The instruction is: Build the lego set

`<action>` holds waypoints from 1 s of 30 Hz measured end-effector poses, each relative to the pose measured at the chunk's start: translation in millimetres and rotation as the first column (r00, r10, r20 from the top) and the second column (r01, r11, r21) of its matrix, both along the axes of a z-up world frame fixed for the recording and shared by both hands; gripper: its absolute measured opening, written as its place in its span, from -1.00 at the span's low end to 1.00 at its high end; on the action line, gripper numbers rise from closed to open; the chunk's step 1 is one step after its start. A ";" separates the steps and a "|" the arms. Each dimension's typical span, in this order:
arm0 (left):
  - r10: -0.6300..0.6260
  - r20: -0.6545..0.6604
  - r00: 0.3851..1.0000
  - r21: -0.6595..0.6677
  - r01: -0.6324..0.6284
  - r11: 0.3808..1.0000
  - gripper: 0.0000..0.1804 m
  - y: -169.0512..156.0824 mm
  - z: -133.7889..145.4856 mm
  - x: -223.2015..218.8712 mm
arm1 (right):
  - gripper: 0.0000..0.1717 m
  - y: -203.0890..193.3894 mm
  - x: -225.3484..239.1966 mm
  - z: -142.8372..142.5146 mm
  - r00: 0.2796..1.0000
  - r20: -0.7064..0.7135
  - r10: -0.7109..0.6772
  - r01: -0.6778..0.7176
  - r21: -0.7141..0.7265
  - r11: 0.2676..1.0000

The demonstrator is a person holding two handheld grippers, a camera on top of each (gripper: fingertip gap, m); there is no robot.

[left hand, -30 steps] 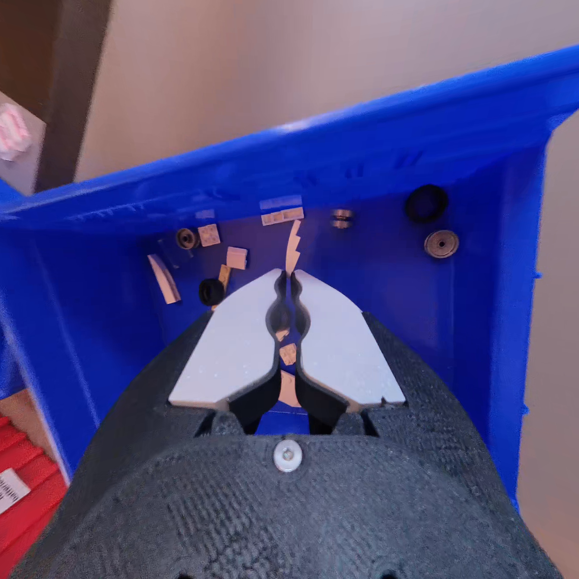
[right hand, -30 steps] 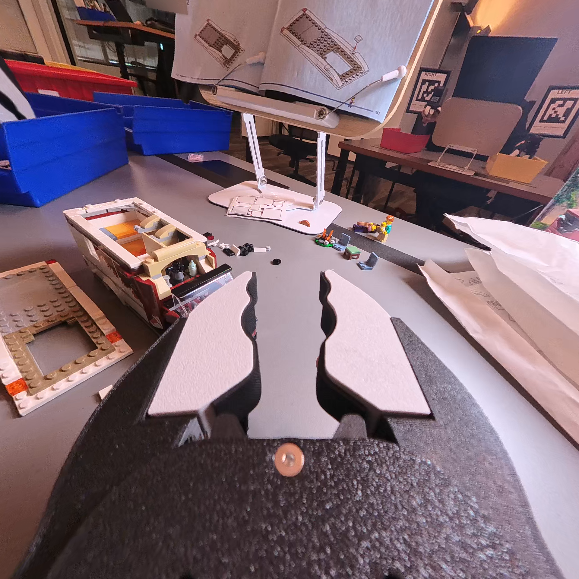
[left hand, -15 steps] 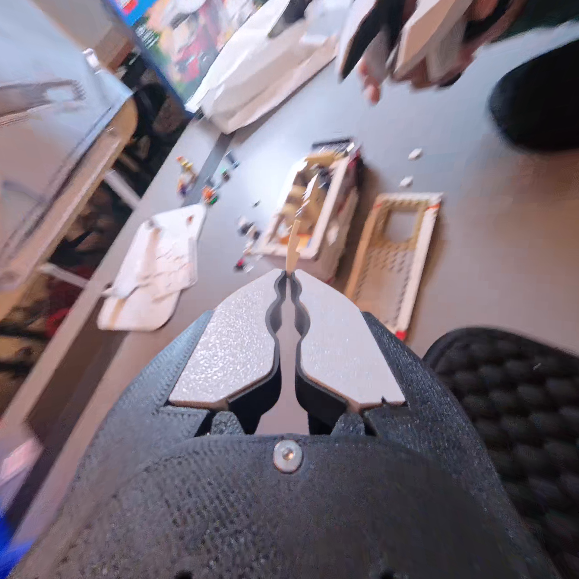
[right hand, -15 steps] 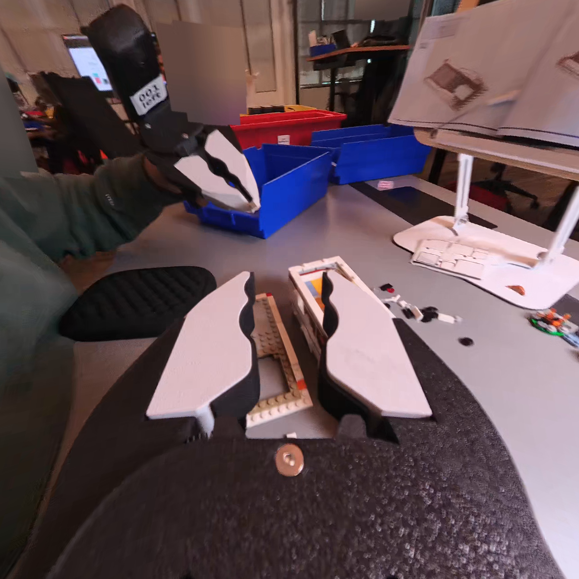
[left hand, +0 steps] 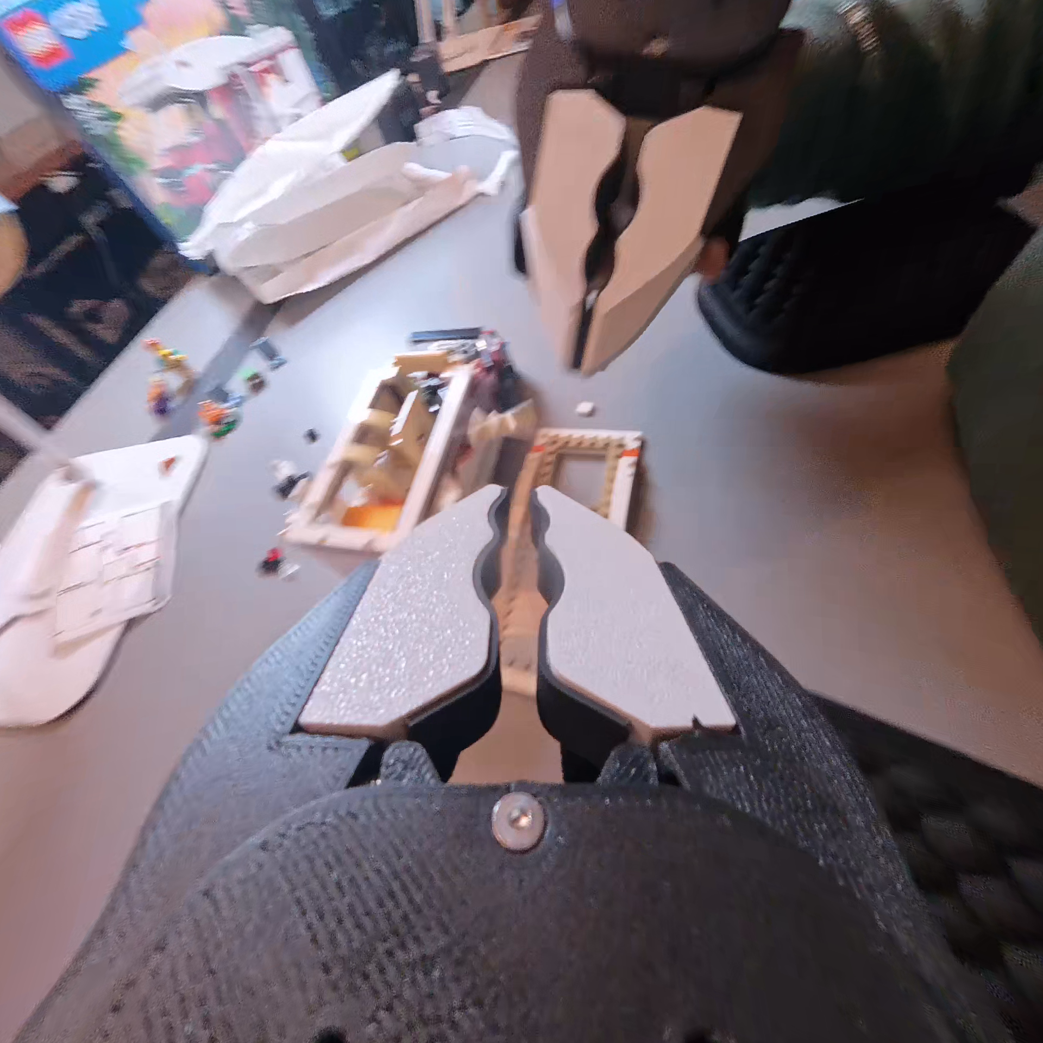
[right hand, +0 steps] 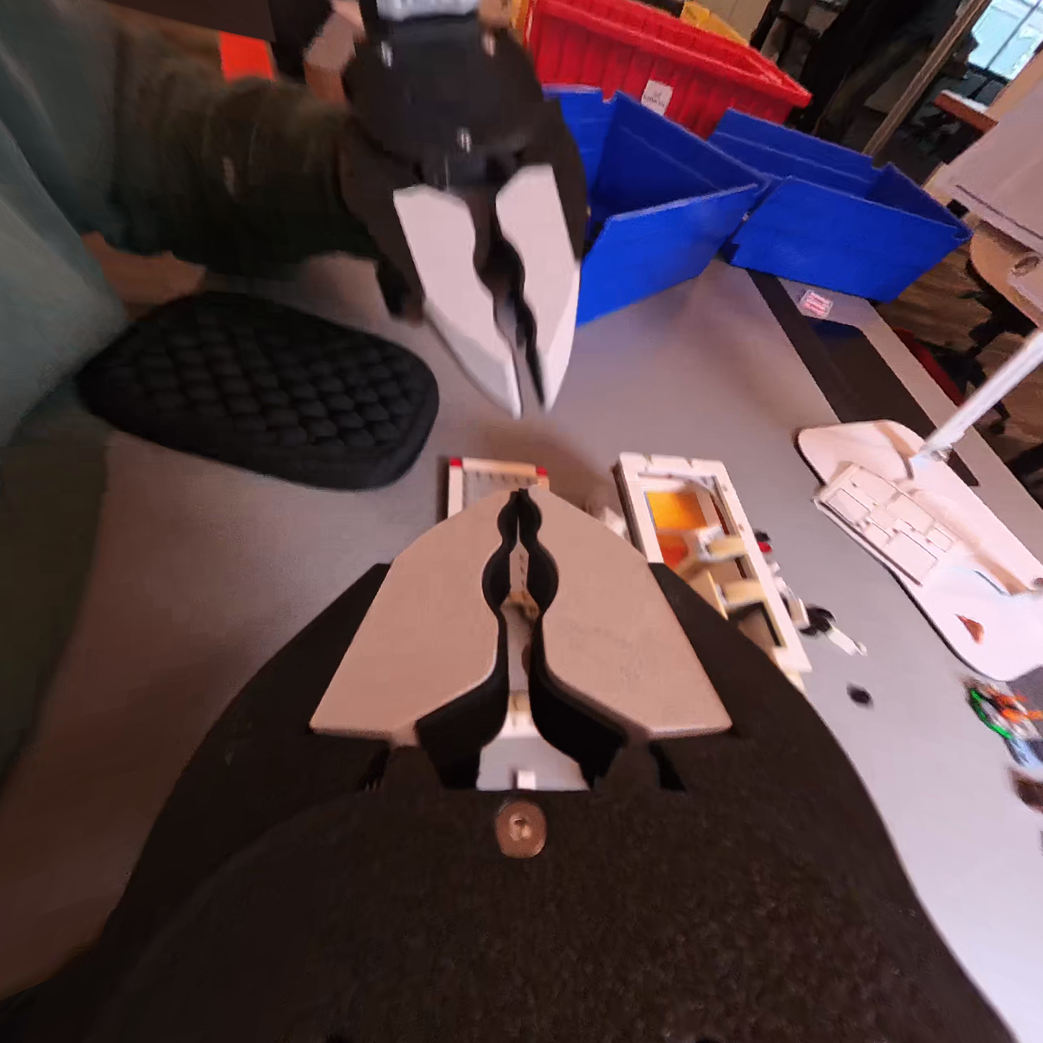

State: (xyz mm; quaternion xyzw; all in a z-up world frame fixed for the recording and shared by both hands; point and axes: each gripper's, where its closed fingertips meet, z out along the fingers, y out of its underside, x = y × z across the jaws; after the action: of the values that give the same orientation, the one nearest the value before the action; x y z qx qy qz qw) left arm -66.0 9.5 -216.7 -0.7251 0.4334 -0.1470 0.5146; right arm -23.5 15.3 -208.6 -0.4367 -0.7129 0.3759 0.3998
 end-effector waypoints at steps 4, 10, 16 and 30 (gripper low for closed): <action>0.281 0.065 0.958 0.081 -0.285 0.955 -0.95 -8.2 42.8 -104.9 | -1.00 52.8 60.0 -27.5 0.961 0.148 -0.234 0.190 0.260 0.947; 0.675 -0.082 0.733 -0.003 -0.677 0.736 -0.96 -35.3 44.5 -275.1 | -1.00 71.1 102.9 -67.4 0.906 0.227 -0.357 0.320 0.184 0.929; 0.600 -0.293 0.745 -0.132 -0.653 0.746 -0.92 -39.8 -6.0 -286.1 | -1.00 81.5 99.7 -53.1 0.896 0.111 -0.430 0.423 0.079 0.903; 0.305 -0.322 0.897 -0.493 -0.433 0.754 -0.55 -50.3 -46.9 -245.7 | -0.96 101.5 106.1 -48.7 0.849 0.011 -0.528 0.527 -0.054 0.848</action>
State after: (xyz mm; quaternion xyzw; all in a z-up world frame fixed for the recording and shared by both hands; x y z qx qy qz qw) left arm -311.7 -40.8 -263.6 -0.9253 0.2739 -0.0793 0.2498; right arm 82.5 116.8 -257.3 -0.6254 -0.5543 0.2721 0.4770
